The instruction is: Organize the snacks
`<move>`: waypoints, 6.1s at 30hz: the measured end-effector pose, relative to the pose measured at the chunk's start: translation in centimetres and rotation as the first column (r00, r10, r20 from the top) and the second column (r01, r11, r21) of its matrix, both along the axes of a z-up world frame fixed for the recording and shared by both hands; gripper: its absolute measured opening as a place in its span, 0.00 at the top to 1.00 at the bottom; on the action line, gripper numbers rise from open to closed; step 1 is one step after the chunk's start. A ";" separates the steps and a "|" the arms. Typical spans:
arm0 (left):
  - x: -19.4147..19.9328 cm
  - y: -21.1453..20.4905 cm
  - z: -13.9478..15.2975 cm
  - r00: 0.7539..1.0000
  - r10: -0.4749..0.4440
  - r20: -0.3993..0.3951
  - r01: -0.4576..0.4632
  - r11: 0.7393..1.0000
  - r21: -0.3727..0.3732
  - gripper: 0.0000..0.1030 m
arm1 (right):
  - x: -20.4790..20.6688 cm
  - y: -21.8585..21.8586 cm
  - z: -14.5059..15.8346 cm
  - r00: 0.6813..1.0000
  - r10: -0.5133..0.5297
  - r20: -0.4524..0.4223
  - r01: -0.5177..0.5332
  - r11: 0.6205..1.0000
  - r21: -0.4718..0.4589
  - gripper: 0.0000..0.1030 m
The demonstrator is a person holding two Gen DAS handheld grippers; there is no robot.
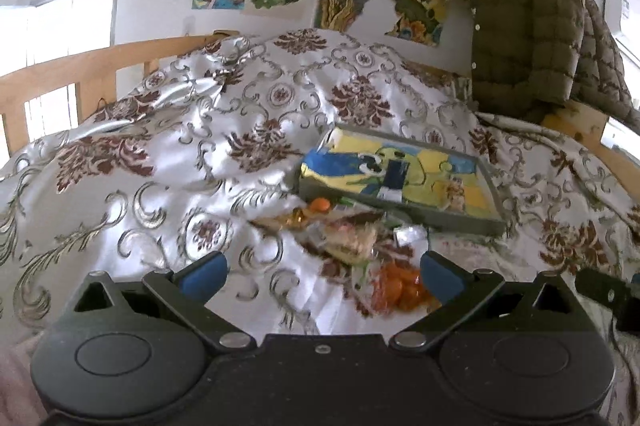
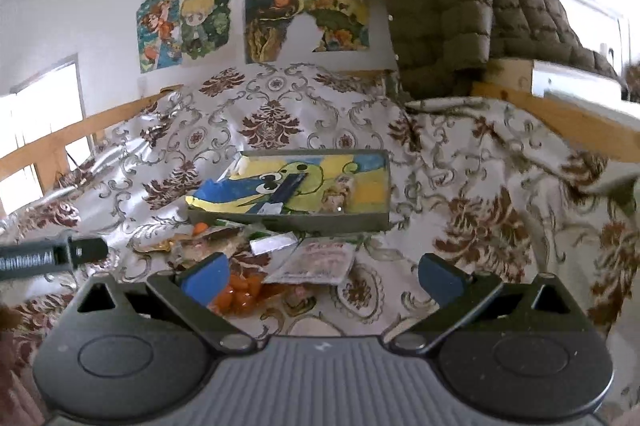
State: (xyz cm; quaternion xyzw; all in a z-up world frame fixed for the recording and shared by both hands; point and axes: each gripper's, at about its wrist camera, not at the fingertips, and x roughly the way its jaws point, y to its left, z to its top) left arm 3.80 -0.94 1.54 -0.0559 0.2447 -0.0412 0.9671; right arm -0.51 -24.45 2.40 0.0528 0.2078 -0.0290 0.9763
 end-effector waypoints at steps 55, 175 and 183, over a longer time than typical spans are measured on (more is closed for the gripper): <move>5.7 -3.9 -2.7 0.968 -0.165 -0.191 0.182 0.981 0.073 0.01 | 5.9 0.4 0.3 0.974 0.069 -0.218 -0.095 0.989 -0.115 0.00; 10.4 -14.6 -10.3 0.637 -0.706 -0.309 0.739 0.446 0.505 0.64 | 20.9 -7.6 -6.1 0.890 0.147 -0.432 0.030 0.926 0.376 0.91; 11.3 -13.3 -8.7 0.666 -0.690 -0.284 0.732 0.532 0.425 0.64 | 20.6 -8.2 -5.1 0.921 0.137 -0.364 0.022 0.917 0.399 0.92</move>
